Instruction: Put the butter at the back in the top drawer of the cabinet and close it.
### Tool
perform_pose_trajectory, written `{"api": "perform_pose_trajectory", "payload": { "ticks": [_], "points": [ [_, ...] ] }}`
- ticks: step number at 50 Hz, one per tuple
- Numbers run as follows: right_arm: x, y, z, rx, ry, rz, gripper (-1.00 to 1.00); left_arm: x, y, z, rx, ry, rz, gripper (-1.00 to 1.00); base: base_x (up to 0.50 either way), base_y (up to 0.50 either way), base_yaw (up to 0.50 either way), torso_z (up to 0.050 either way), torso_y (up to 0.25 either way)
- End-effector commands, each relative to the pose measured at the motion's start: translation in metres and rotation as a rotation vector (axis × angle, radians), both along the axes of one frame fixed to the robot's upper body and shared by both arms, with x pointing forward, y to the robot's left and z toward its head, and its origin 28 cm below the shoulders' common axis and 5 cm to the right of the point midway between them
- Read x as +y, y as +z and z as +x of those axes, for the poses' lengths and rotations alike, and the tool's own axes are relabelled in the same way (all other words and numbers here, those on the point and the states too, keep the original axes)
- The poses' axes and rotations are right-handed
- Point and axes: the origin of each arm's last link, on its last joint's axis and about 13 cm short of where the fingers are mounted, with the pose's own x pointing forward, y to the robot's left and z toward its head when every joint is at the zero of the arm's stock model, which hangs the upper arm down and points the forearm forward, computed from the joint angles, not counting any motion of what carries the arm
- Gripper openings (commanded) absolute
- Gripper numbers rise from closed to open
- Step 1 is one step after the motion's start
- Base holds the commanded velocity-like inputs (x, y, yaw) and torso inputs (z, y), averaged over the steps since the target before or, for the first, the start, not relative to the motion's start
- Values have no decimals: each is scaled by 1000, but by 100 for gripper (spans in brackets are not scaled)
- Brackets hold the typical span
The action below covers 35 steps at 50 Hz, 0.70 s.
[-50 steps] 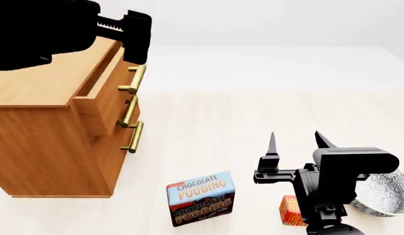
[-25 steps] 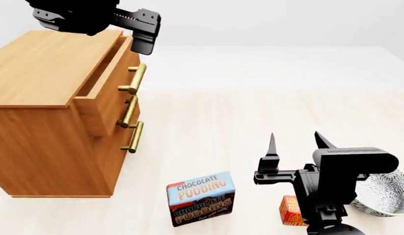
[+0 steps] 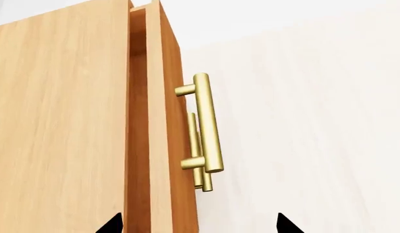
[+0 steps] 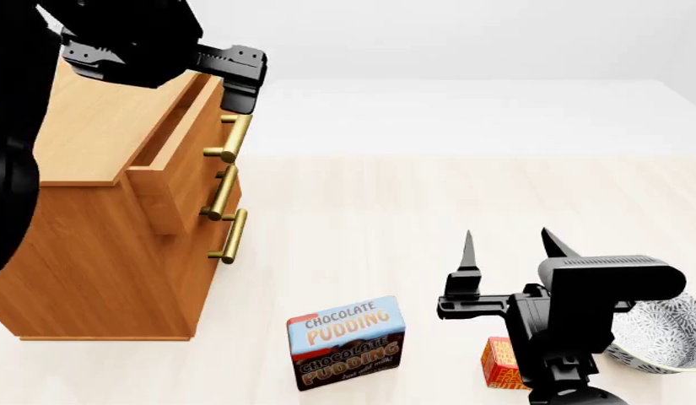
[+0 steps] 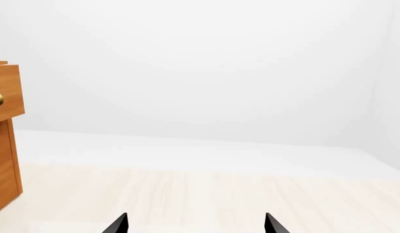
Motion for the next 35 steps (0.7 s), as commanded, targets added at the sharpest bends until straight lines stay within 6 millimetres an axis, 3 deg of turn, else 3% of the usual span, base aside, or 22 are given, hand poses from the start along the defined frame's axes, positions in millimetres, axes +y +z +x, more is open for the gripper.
{"api": "perform_pose_trajectory", "payload": {
  "ticks": [1, 35],
  "points": [
    [-1, -1, 0, 2, -1, 2, 100, 2, -19, 10, 45, 22, 18, 100, 0, 0, 0, 0, 0],
    [-2, -1, 0, 2, -2, 3, 100, 1, -38, 16, 89, 22, 23, 100, 0, 0, 0, 0, 0]
  ]
}}
